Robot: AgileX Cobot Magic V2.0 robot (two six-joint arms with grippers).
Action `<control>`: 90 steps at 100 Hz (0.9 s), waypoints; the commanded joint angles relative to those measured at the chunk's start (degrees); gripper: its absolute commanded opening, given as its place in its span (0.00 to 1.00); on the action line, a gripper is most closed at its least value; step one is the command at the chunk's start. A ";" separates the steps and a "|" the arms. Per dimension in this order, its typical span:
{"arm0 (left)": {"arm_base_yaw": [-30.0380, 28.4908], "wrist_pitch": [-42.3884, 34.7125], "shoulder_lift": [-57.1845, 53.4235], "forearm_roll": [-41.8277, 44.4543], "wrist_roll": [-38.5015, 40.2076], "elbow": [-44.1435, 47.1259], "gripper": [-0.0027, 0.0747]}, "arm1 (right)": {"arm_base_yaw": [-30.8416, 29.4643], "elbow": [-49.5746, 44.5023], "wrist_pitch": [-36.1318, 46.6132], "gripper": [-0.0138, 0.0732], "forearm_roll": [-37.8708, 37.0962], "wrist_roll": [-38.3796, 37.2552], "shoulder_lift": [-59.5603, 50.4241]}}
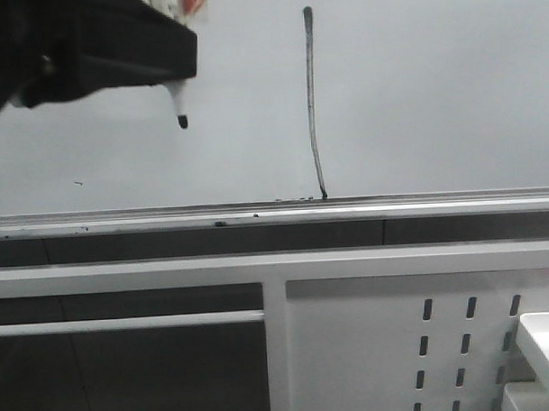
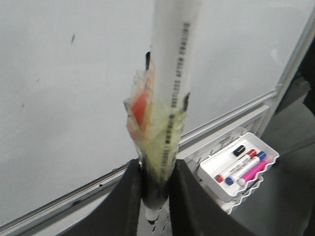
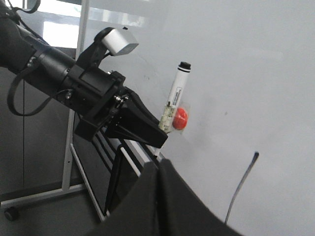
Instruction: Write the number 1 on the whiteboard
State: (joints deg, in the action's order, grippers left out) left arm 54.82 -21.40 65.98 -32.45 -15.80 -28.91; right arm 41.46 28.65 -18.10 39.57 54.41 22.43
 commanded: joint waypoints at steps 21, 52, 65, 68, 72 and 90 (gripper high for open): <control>0.10 -6.64 9.64 -2.12 0.50 -7.85 0.01 | -2.44 -4.57 2.84 0.10 1.58 -2.09 -4.39; -7.09 -2.34 12.47 -4.89 1.07 -13.80 0.01 | -2.44 -4.57 2.94 0.10 1.58 -2.09 -4.39; -11.08 4.73 12.47 -5.00 1.07 -15.33 0.01 | -2.44 -4.57 3.05 0.10 1.58 -2.09 -4.39; -11.60 5.65 12.47 -5.00 1.07 -15.60 0.01 | -2.44 -4.57 3.05 0.10 1.58 -2.09 -4.39; -12.03 6.81 12.47 -5.00 1.07 -15.87 0.01 | -2.44 -4.57 3.05 0.10 1.58 -2.09 -4.39; -12.00 7.08 12.47 -5.00 1.07 -15.90 0.01 | -2.44 -4.57 3.05 0.10 1.58 -2.09 -4.39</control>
State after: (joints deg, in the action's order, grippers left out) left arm 43.61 -9.80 79.96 -36.68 -15.42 -42.61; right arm 39.41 22.76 -18.72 40.06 52.31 17.69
